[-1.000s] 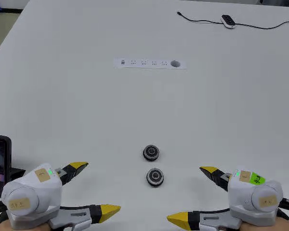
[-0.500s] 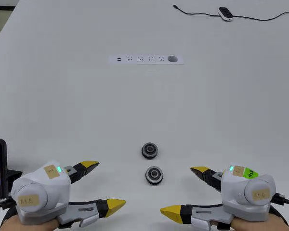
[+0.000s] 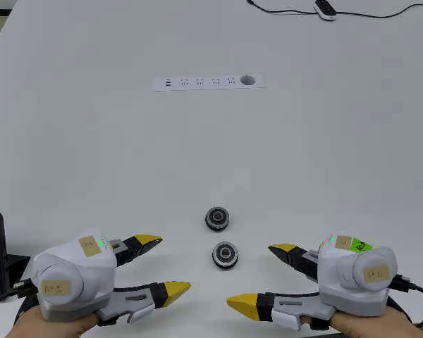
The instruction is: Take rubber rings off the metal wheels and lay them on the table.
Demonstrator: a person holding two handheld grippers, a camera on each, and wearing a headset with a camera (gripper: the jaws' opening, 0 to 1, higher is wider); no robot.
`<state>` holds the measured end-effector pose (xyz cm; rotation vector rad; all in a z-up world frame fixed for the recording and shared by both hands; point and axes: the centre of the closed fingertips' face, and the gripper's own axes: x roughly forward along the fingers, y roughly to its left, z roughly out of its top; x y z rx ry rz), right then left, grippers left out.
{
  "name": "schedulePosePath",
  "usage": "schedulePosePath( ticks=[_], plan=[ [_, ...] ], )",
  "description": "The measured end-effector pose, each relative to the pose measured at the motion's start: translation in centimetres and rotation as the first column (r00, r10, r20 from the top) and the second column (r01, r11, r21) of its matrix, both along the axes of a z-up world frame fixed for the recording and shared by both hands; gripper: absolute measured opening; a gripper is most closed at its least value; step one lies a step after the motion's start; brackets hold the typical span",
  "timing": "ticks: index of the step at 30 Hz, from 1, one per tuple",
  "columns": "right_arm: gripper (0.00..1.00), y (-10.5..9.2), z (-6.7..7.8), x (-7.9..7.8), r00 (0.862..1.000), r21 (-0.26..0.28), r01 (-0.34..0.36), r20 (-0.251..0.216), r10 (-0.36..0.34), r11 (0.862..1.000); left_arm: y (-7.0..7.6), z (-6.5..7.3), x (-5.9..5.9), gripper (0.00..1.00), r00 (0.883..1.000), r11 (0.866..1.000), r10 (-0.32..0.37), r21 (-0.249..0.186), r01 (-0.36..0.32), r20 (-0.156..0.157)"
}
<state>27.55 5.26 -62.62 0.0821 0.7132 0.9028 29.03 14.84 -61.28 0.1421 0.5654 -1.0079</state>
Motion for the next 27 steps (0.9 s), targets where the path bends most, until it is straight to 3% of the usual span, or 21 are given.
schedulePosePath(
  ticks=[4, 11, 19, 27],
  plan=[
    [0.77, 0.3, 0.1, 0.0, 1.0, 0.026, 0.012, -0.018, -0.011, 1.0, -1.0, 0.1, 0.1, 0.44, 0.999, 0.999, -0.032, 0.006, 0.032, 0.01],
    [0.76, 0.9, 0.0, 0.1, 0.999, 0.068, 0.032, -0.043, -0.029, 0.997, -2.6, 0.0, 0.7, 0.39, 0.998, 0.997, -0.07, 0.024, 0.069, 0.01],
    [0.75, 1.3, 0.4, 0.6, 0.994, 0.135, 0.08, -0.079, -0.07, 0.988, -4.3, -0.6, 1.1, 0.28, 0.991, 0.988, -0.135, 0.077, 0.133, 0.021],
    [0.72, 1.3, 0.1, 0.6, 0.991, 0.157, 0.101, -0.107, -0.085, 0.982, -5.2, -1.4, 1.3, 0.23, 0.985, 0.978, -0.171, 0.123, 0.168, 0.018]
  ],
)
